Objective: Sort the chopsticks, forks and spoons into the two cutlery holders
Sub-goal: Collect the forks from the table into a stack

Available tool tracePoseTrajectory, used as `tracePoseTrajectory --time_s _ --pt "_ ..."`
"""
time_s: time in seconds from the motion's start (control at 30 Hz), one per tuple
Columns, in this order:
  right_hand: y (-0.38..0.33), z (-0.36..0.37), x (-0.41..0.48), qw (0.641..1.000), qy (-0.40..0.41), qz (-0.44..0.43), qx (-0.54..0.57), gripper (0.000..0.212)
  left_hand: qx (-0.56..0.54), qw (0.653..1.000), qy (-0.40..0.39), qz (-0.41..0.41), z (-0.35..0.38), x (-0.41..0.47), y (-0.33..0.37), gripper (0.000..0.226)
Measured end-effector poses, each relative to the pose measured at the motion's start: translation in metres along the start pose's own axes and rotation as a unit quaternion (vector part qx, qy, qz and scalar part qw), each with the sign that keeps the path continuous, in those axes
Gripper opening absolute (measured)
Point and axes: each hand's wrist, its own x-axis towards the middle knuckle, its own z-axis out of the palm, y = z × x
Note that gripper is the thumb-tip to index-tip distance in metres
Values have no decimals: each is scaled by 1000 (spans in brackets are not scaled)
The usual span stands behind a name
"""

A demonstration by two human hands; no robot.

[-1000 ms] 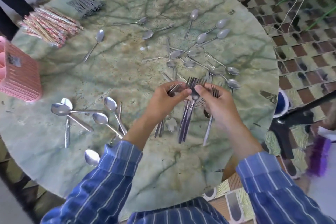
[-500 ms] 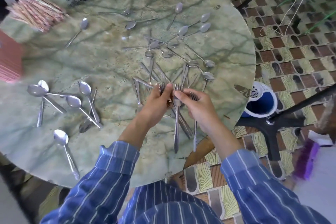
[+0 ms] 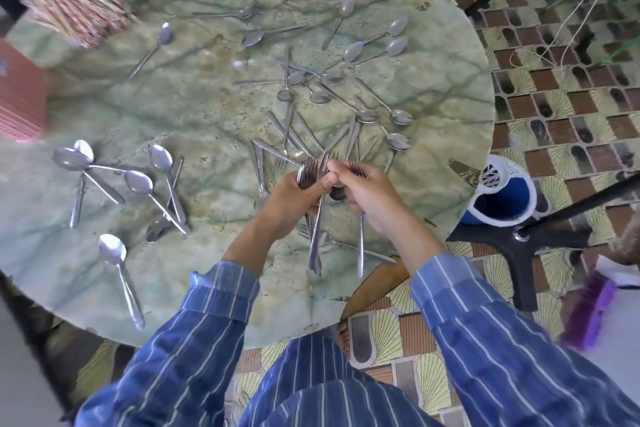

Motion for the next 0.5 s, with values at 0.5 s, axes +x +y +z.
tracePoseTrajectory --time_s 0.5 --pt "72 25 3 817 -115 -100 -557 36 -151 984 62 -65 -100 5 -2 23"
